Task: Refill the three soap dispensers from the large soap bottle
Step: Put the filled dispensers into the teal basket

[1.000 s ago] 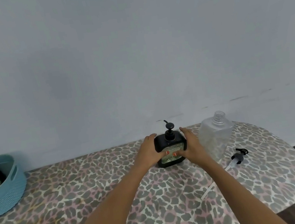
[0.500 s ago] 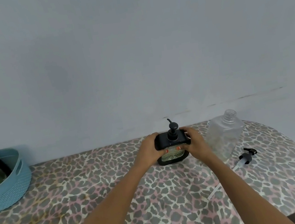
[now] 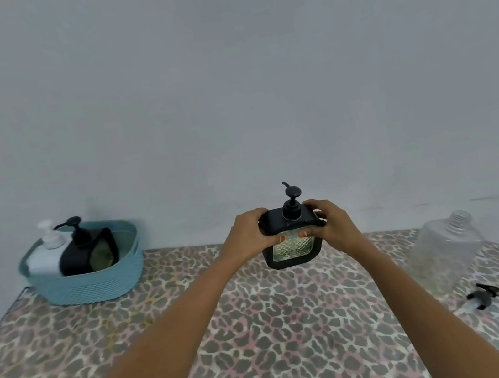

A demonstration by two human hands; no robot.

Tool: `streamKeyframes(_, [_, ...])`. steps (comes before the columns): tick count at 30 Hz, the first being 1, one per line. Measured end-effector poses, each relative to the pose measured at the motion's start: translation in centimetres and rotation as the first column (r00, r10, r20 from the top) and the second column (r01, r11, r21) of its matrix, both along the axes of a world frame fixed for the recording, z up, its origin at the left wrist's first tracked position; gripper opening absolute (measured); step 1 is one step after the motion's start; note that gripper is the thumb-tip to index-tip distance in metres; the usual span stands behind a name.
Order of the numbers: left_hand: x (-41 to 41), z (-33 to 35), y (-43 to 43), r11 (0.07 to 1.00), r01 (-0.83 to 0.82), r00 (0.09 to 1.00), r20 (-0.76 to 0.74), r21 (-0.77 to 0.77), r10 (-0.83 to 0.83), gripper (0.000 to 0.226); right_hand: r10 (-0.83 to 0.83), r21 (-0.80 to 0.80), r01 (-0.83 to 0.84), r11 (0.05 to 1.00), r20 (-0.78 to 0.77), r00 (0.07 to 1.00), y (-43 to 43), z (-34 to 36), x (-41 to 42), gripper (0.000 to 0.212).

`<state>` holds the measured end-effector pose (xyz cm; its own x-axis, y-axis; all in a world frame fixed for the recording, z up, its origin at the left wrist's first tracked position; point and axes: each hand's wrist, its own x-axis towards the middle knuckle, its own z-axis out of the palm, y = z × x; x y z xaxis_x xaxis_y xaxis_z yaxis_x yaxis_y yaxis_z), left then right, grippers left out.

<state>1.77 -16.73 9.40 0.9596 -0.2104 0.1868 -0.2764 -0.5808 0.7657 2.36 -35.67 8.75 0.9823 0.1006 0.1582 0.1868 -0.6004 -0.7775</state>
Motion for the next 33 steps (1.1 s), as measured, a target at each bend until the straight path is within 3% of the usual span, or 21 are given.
streamKeyframes(14, [-2.7, 5.4, 15.7, 0.948, -0.318, 0.946, 0.067, 0.001, 0.318, 0.044, 0.359, -0.05, -0.358, 0.932, 0.014, 0.933, 17.0, 5.4, 4.0, 0.07])
streamKeyframes(21, [-2.1, 5.1, 21.9, 0.895, -0.445, 0.893, 0.067, -0.021, 0.446, 0.041, 0.501, -0.103, -0.497, 0.861, 0.008, 0.866, 24.4, 6.2, 6.6, 0.059])
streamKeyframes(33, [-0.8, 2.4, 24.8, 0.769, -0.635, 0.766, 0.07, -0.076, 0.639, 0.038, 0.62, -0.257, -0.627, 0.735, -0.121, 0.776, 30.8, 5.3, 12.0, 0.06])
